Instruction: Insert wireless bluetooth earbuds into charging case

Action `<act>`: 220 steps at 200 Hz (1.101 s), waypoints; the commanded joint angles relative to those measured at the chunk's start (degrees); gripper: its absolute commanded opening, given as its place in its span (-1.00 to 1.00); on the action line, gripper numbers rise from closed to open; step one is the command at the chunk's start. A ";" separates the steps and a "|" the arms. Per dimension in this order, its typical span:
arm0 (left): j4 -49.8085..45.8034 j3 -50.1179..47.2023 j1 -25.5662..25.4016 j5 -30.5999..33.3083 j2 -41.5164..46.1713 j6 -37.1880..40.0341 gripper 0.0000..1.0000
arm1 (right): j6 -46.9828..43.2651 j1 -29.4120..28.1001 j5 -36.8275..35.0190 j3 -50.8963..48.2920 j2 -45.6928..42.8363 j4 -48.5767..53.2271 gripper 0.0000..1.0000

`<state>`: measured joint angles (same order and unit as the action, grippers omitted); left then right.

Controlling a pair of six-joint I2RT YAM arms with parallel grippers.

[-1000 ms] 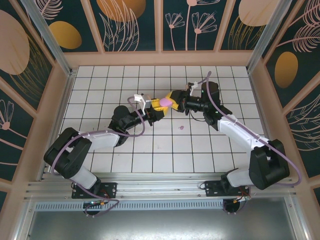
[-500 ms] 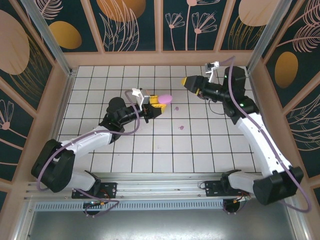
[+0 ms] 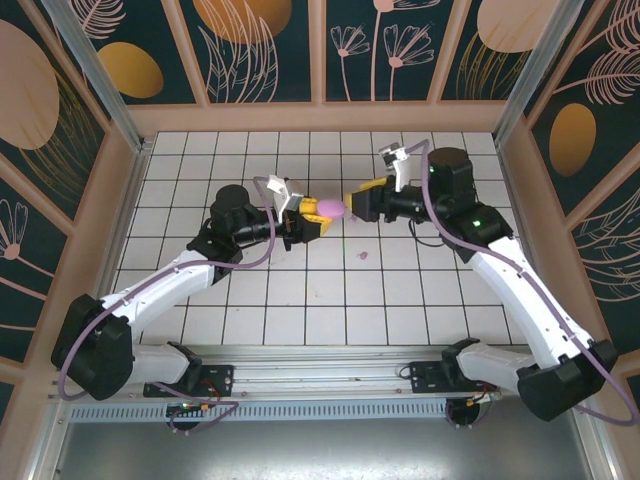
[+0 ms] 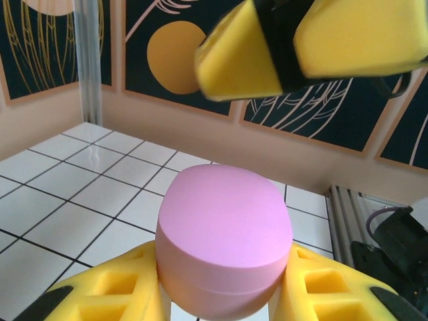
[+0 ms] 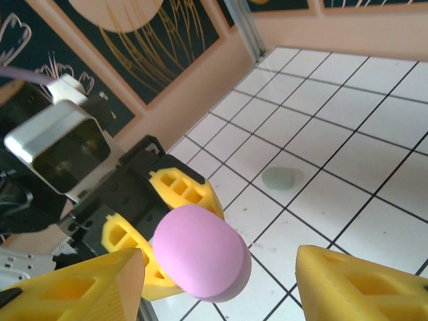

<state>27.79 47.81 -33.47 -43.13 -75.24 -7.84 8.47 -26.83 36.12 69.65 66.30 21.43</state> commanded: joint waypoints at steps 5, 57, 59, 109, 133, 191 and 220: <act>-1.15 2.04 0.09 -2.35 1.10 0.20 -0.39 | -3.98 -0.47 3.75 -0.48 2.13 0.61 0.25; -1.38 3.11 0.14 -3.77 0.78 -0.82 -0.40 | -6.82 -0.43 7.93 -2.62 1.26 0.43 0.30; -1.24 3.04 0.11 -3.88 0.73 -0.85 -0.40 | -6.89 -0.42 8.07 -2.73 1.26 0.45 0.30; 0.16 3.83 0.12 -5.74 -0.81 -2.62 -0.40 | -8.55 -1.10 8.36 -5.12 0.25 -0.07 0.31; 0.42 3.95 0.14 -5.95 -1.12 -2.81 -0.40 | -8.87 -1.24 8.59 -4.77 1.07 0.23 0.31; -0.19 4.90 0.12 -6.52 -1.37 -3.16 -0.40 | -10.75 -1.51 7.74 -4.42 1.74 1.52 0.31; 0.25 4.40 0.09 -6.92 -1.44 -3.75 -0.41 | -8.43 -1.48 4.94 -4.39 1.81 -0.38 0.32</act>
<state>26.37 51.24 -33.47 -48.07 -76.29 -10.35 -0.30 -27.88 43.11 65.34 67.79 22.55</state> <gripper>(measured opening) 0.314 0.658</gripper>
